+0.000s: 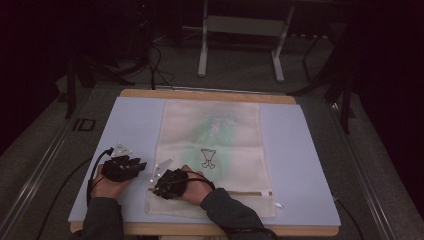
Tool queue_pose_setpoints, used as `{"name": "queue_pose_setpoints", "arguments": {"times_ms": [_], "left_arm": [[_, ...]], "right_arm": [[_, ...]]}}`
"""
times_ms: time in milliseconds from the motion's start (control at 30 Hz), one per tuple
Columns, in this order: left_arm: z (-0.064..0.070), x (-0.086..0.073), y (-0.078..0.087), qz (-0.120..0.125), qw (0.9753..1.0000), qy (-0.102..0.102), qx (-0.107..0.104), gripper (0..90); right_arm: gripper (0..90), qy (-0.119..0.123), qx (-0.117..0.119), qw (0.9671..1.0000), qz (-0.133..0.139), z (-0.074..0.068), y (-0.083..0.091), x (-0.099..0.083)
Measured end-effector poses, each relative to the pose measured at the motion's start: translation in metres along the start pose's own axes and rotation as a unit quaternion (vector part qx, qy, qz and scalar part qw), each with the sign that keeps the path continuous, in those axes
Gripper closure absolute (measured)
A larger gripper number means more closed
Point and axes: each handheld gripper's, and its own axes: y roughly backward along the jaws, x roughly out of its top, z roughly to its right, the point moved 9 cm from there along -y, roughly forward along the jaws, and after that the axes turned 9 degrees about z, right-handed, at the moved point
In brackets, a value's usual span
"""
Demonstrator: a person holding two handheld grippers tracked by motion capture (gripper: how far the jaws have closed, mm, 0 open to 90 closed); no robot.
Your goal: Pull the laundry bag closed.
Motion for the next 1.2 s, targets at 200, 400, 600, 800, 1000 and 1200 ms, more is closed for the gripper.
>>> {"name": "queue_pose_setpoints", "arguments": {"times_ms": [200,400,600,800,1000,1200], "left_arm": [[0.004,0.000,0.002,-0.003,0.9999,-0.007,-0.007,64.9],[0.007,-0.001,0.005,-0.005,0.9998,-0.008,-0.015,65.0],[0.012,-0.002,0.005,-0.010,0.9996,-0.012,-0.025,65.2],[0.018,-0.003,0.007,-0.018,0.9989,-0.017,-0.039,67.0],[0.028,-0.004,0.008,-0.024,0.9972,-0.020,-0.068,71.9],[0.041,-0.009,0.008,-0.045,0.9943,-0.036,-0.090,78.2]], "right_arm": [[75.5,-0.005,0.006,0.9999,-0.007,0.000,-0.003,0.003],[78.8,-0.015,0.013,0.9994,-0.028,0.002,-0.010,0.005],[80.7,-0.045,0.027,0.9974,-0.050,0.005,-0.011,0.008],[81.4,-0.024,0.017,0.9979,-0.057,0.003,-0.009,0.008],[81.8,0.022,-0.003,0.9982,-0.056,0.002,-0.011,0.006],[81.9,0.019,-0.002,0.9987,-0.048,0.003,-0.011,0.005]]}}
